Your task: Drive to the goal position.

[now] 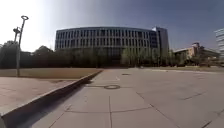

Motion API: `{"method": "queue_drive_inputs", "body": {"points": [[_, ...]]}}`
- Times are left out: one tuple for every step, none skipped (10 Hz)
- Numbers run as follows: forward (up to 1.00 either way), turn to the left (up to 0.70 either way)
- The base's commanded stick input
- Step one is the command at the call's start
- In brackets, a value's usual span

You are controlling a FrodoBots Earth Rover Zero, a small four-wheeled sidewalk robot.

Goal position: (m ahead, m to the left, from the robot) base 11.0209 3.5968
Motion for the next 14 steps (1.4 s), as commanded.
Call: {"method": "queue_drive_inputs", "body": {"points": [[0.05, 0.01], [0.05, 0.01], [0.05, 0.01], [0.06, 0.01], [0.05, 0.01], [0.05, 0.05], [0.05, 0.04], [0.05, 0.03], [0.05, 0.01], [0.05, 0.04], [0.05, 0.03], [0.05, 0.02], [0.05, 0.01], [0.05, 0.01]]}}
